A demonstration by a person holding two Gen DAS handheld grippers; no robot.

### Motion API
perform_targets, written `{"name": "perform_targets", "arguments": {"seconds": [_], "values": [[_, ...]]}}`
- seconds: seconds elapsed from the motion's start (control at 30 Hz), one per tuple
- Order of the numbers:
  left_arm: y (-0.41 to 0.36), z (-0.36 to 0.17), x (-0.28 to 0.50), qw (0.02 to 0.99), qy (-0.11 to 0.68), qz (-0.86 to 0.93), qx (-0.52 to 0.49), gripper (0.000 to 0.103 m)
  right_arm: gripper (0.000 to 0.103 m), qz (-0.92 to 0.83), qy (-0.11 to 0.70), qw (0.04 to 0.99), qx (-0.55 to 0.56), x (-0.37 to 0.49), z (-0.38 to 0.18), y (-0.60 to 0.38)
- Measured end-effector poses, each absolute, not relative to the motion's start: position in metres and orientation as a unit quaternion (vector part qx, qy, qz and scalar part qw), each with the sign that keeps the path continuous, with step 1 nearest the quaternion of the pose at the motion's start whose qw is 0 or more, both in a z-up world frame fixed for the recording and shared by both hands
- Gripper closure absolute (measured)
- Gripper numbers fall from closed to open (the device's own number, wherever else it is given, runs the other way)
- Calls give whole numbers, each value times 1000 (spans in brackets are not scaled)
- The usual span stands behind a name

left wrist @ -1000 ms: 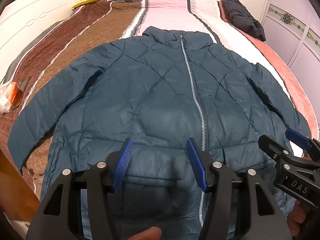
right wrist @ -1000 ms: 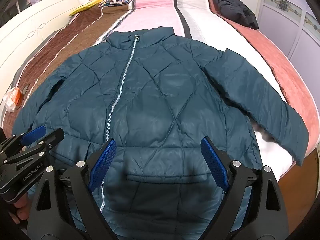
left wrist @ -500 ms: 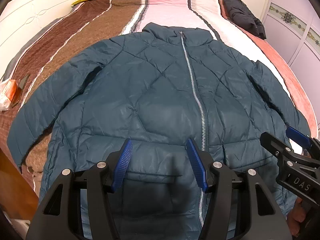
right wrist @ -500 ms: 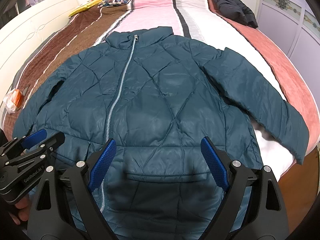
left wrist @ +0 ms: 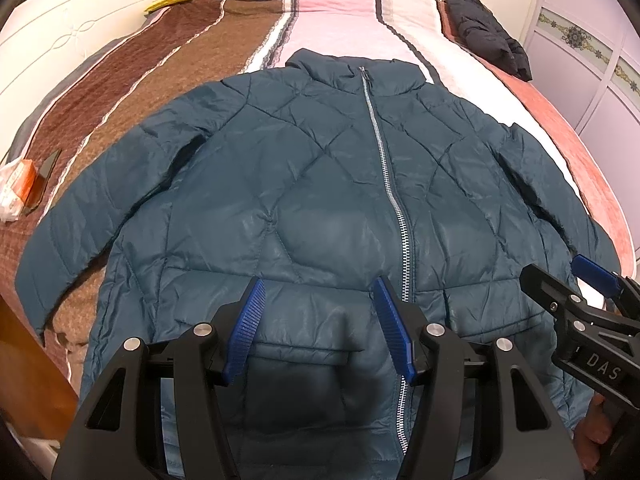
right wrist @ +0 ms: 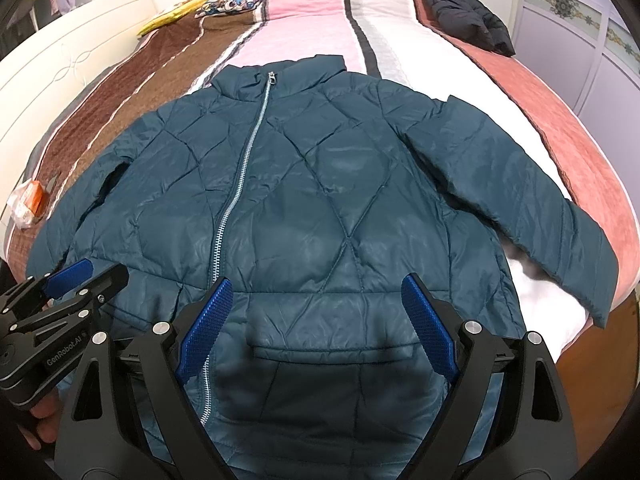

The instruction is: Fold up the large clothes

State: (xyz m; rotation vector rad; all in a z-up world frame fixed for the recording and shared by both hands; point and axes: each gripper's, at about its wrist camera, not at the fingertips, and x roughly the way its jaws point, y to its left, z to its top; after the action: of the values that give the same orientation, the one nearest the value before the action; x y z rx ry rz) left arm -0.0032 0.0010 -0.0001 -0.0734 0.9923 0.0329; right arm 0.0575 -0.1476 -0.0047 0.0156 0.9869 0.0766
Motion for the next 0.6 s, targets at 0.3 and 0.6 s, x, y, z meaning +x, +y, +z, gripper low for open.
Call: {"name": "perform_targets", "arguments": {"seconds": [0.3,0.6], "values": [[1,0,-3,879,476,15,-35,47,17,37,475,879,10,57,-5,-148],[2,-2,-4,877,479,16,-36,47,17,38,478,878,13,58,-6,-148]]}}
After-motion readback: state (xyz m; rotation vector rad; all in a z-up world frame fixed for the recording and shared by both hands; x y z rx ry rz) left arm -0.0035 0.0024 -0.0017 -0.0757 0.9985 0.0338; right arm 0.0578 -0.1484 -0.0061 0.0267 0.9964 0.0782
